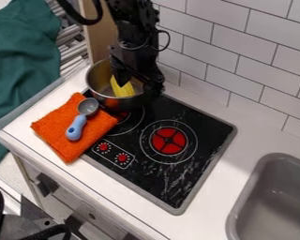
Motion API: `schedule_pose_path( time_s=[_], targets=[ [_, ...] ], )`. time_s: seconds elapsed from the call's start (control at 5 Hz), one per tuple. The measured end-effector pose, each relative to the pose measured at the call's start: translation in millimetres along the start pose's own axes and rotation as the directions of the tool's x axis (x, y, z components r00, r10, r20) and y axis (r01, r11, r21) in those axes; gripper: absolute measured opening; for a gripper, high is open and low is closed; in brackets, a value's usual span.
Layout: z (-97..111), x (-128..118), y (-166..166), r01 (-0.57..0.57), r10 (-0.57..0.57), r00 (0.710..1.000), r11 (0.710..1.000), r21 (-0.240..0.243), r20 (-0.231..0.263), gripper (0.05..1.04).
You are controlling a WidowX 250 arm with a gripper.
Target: Put the yellow object on the upper right of the stove
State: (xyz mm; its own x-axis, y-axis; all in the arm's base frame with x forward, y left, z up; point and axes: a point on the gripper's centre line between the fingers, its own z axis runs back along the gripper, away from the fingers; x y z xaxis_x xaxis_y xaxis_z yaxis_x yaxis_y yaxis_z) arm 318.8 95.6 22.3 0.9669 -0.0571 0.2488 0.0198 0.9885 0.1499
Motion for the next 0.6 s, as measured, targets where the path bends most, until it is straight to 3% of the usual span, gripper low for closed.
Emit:
schedule_pose_path(
  time_s=[0.2, 0.6],
  targets=[
    [-9, 18, 24, -0.053, 0.053, 0.999, 0.998, 0.032, 0.006, 1.001],
    [-18, 27, 60, -0.155, 0.156, 0.988, 0.987, 0.041, -0.014, 1.001]
  ],
)
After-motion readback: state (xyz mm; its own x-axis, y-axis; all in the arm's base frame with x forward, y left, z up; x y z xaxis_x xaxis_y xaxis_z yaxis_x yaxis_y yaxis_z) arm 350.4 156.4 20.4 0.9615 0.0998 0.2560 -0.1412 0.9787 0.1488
